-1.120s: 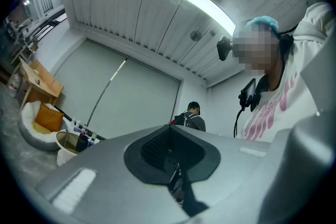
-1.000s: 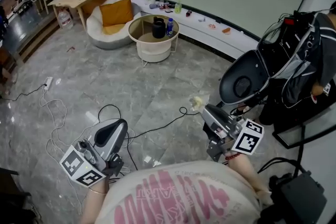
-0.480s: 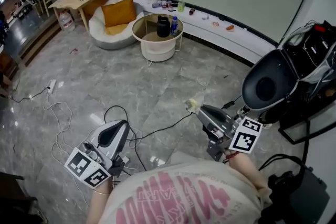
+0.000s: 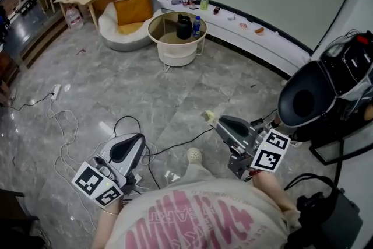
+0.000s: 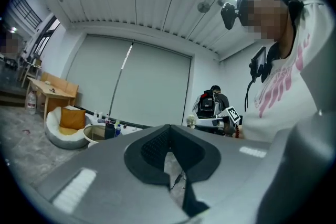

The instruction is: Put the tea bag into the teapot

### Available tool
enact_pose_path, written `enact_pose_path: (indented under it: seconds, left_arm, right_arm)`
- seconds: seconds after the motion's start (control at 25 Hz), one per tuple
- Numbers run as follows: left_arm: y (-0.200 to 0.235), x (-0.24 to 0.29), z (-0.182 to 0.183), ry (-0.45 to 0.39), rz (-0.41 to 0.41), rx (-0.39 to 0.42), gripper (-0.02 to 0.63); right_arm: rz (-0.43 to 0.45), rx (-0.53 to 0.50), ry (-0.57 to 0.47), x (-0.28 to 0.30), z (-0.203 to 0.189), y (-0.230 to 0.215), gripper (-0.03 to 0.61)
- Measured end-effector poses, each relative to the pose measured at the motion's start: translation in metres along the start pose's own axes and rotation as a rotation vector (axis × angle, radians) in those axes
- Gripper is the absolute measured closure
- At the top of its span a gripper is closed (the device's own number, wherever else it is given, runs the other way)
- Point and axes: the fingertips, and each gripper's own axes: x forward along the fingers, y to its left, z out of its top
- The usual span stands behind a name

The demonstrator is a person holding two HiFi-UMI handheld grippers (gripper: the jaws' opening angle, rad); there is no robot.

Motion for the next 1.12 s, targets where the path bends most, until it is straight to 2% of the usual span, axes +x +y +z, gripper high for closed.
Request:
enact_pose_path:
  seconds: [0.24, 0.44, 0.72, 1.0, 1.12]
  left_arm:
    - [0.037, 0.031, 0.005, 0.001, 0.008, -0.002, 0.597]
    - [0.06, 0.068, 0.017, 0.009, -0.016, 0.003, 0.597]
    - [0.106, 0.131, 0.033, -0.012, 0.003, 0.023, 0.597]
    - [0.148, 0.181, 0.038, -0.02, 0.019, 0.015, 0.597]
    - [0.16, 0.204, 0.041, -0.026, 0.021, 0.036, 0.597]
  right_arm:
    - [0.012, -0.052, 0.042, 0.025, 0.006, -0.032, 0.568]
    - [-0.004, -0.047, 0.031, 0.044, 0.034, -0.071, 0.568]
    - [0.013, -0.059, 0.047, 0.077, 0.071, -0.138, 0.568]
    - [0.031, -0.094, 0.081, 0.105, 0.095, -0.191, 0.568]
    - [0.028, -0.112, 0.091, 0.109, 0.102, -0.215, 0.568]
